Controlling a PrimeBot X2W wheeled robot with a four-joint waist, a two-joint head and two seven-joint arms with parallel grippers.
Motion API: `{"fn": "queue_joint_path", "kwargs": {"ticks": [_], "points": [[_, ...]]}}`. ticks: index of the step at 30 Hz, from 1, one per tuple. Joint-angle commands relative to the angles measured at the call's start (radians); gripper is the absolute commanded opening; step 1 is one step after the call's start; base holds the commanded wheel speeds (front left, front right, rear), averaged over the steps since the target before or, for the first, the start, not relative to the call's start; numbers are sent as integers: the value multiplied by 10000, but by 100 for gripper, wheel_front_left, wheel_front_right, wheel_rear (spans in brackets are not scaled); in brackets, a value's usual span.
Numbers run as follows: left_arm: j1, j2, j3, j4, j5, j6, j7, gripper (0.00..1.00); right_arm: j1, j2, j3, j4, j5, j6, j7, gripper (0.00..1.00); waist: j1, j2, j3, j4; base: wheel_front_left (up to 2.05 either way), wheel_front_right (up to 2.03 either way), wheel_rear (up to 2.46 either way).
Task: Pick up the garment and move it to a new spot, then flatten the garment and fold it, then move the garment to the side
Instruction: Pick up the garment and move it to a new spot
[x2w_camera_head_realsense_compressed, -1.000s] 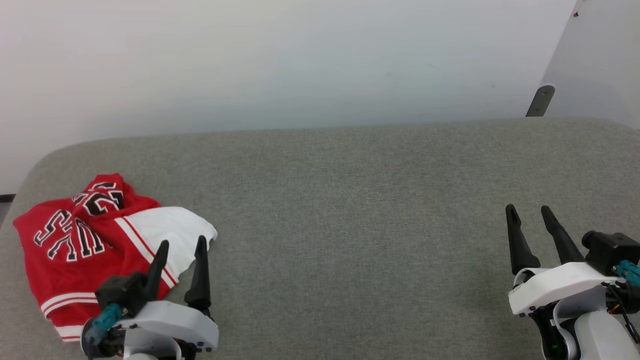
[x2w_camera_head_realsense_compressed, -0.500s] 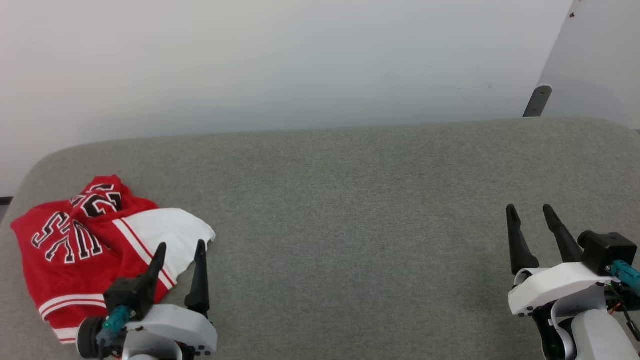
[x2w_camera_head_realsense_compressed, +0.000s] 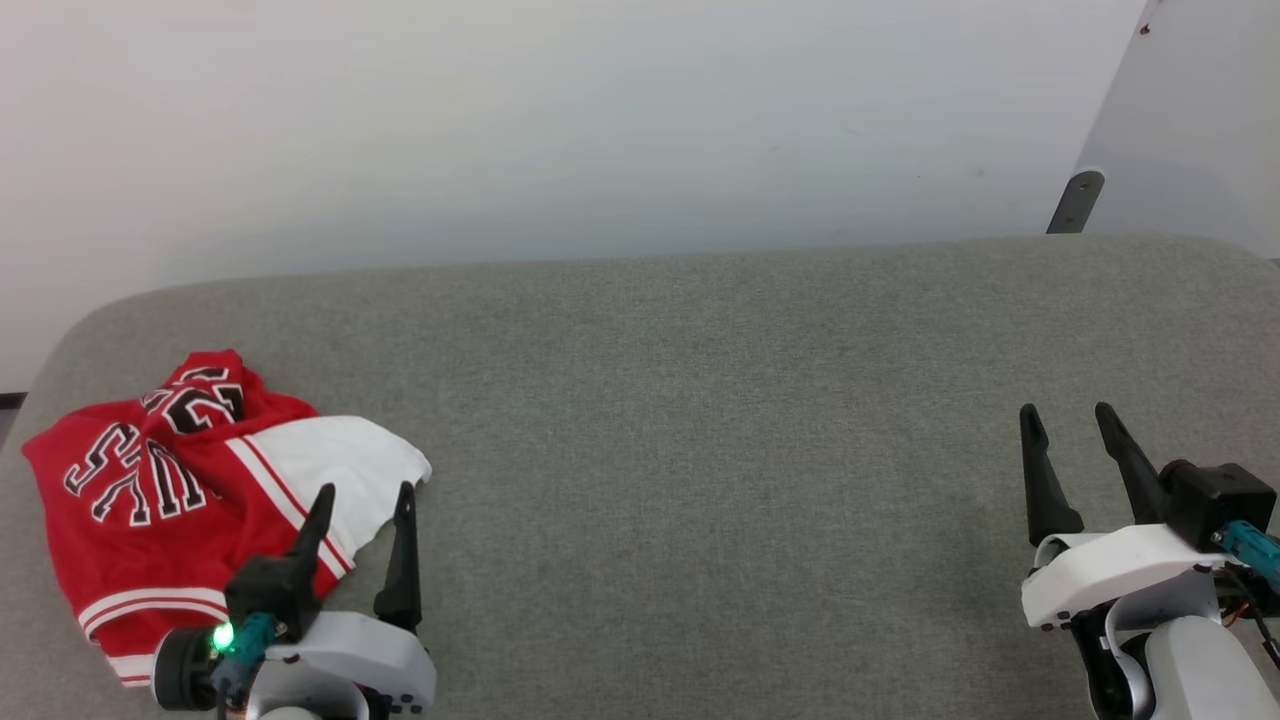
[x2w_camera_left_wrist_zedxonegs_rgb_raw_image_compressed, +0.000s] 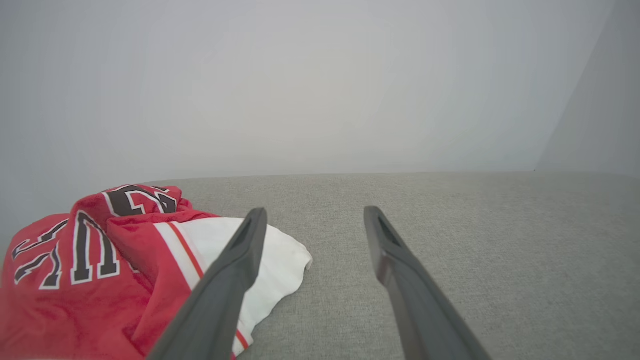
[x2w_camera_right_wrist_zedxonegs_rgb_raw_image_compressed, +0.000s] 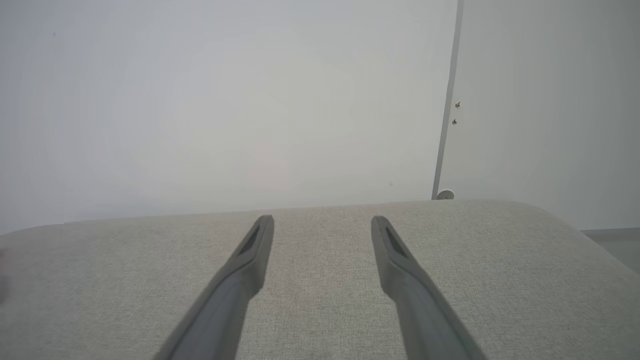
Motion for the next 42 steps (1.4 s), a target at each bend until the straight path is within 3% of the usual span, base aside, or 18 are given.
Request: {"fn": "queue_joint_path", "kwargs": {"ticks": [1, 10, 27, 34, 42], "points": [[-167, -18, 37, 25, 282, -22, -92, 100, -85, 42, -13, -9, -12, 7, -90, 100, -1, -1, -5, 8, 0, 0, 0], [-207, -54, 124, 269, 811, -108, -249, 100, 79, 46, -236, 11, -217, 7, -248, 100, -1, -1, -37, 26, 0, 0, 0], [-335, -164, 205, 292, 765, -344, -230, 100, 480, 220, -731, -421, 44, 8, -252, 100, -1, -1, 44, 203, 0, 0, 0], [-311, -300, 221, 249, 773, -247, -230, 100, 726, 86, -511, -504, 73, 8, -252, 100, -1, -1, 19, 888, 0, 0, 0], [33, -384, 135, -246, 863, -311, -230, 100, 854, 83, -318, -499, 185, 8, -253, 100, -1, -1, 42, 2423, 0, 0, 0]]}}
